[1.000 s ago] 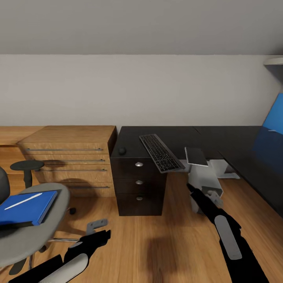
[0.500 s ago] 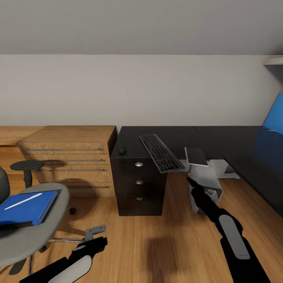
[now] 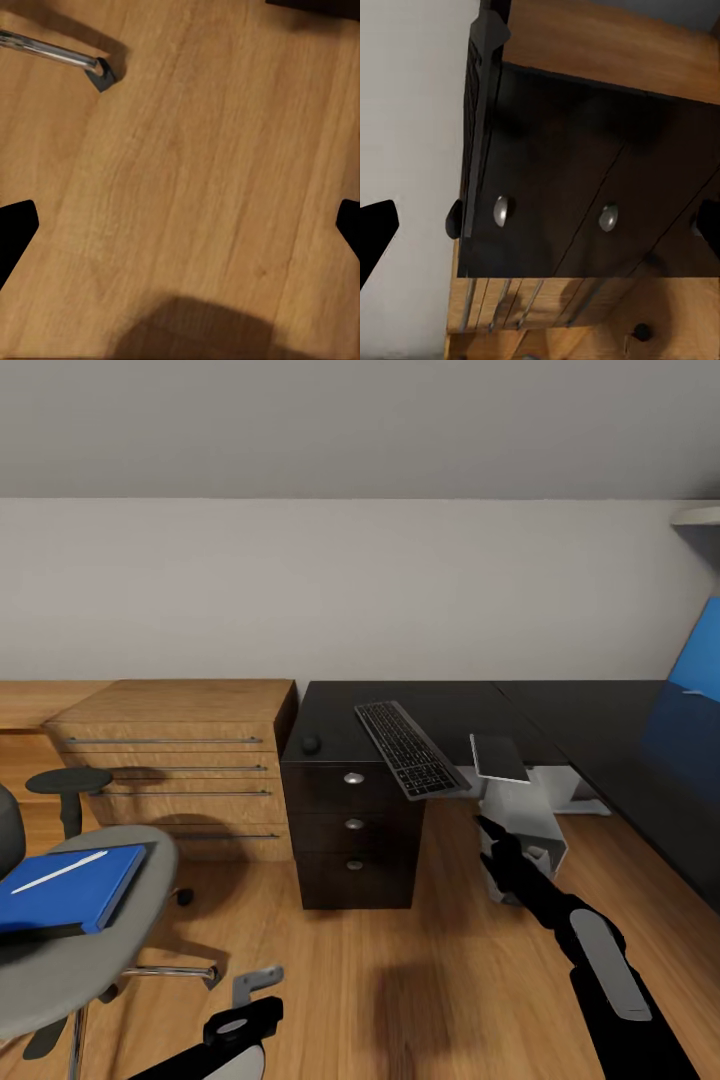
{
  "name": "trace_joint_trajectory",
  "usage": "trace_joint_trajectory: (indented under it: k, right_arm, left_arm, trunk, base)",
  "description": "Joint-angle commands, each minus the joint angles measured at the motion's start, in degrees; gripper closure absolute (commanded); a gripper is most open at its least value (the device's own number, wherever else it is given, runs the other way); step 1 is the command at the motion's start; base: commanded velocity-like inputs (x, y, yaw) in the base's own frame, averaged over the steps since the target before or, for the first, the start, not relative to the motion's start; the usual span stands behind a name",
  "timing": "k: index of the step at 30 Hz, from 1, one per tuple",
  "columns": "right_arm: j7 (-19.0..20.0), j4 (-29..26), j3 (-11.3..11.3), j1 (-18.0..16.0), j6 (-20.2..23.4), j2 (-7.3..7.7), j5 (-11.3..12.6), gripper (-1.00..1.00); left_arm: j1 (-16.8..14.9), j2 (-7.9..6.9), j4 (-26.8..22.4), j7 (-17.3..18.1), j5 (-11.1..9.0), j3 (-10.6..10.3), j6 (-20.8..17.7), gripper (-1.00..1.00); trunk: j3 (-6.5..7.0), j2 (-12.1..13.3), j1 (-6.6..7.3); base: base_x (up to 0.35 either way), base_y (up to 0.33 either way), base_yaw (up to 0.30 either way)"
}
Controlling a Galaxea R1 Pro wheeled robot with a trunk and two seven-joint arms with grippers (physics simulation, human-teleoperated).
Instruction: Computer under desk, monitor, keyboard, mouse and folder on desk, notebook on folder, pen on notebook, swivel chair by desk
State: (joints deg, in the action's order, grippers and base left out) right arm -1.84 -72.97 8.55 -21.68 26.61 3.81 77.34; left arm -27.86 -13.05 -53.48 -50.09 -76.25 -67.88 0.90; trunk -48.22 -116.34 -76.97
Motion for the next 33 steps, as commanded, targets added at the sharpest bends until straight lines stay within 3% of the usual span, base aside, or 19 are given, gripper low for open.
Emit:
trace_joint_trajectory:
  k: [1,8,33]
  right_arm:
    - [-0.2,0.0,0.1,0.0,1.5,0.01,1.8,-1.00]
    - [-0.2,0.1,0.1,0.0,4.2,0.06,5.0,-1.00]
    - [-0.3,0.1,-0.2,0.0,4.4,-0.07,5.3,-1.00]
  left_arm:
    - [-0.1,0.11,0.2,-0.3,-0.2,-0.2,0.1,-1.00]
    - [-0.1,0.53,0.7,-0.2,-0.3,-0.3,0.2,-1.00]
    - [-0.1,1.21,0.8,-0.2,-0.4,-0.9,0.2,-1.00]
  trunk:
    - [-0.05,0.0,0.01]
    - [-0.05,0.0,0.01]
    - [-0.05,0.0,0.01]
  base:
    - [0.000,0.000,0.000]
    - [0.134,0.000,0.000]
    - [0.140,0.022,0.000]
